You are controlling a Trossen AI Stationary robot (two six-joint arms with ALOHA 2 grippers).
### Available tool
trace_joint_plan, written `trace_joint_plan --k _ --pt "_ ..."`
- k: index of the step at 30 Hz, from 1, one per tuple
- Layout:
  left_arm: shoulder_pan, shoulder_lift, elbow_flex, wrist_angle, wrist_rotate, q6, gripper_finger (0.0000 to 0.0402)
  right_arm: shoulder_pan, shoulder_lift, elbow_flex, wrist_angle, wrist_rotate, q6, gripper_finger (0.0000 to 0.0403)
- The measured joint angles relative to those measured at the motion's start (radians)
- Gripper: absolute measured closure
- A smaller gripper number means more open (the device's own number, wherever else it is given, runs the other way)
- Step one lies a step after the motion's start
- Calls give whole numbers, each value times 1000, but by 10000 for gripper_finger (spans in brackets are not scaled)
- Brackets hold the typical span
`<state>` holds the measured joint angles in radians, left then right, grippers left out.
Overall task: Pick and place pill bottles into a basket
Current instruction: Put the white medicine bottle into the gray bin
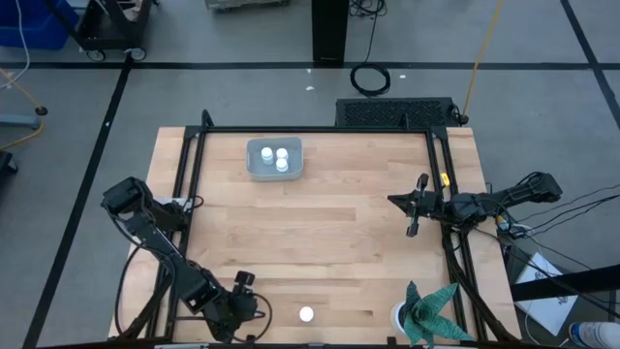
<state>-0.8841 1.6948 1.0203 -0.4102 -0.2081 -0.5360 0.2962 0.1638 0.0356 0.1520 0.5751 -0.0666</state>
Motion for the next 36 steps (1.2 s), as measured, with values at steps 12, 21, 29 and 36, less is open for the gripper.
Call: trace_joint_plan --k 12,21,29,36 --pt "10 -60 -1 -79 -169 121 236 0 0 0 0 0 1 398" --pt "36 -280 -1 -189 -306 213 238 0 0 0 0 0 0 399" --pt "123 -501 -1 -314 -360 308 239 0 0 0 0 0 1 399" --pt "270 -672 -1 -441 -419 355 236 0 0 0 0 0 0 399"
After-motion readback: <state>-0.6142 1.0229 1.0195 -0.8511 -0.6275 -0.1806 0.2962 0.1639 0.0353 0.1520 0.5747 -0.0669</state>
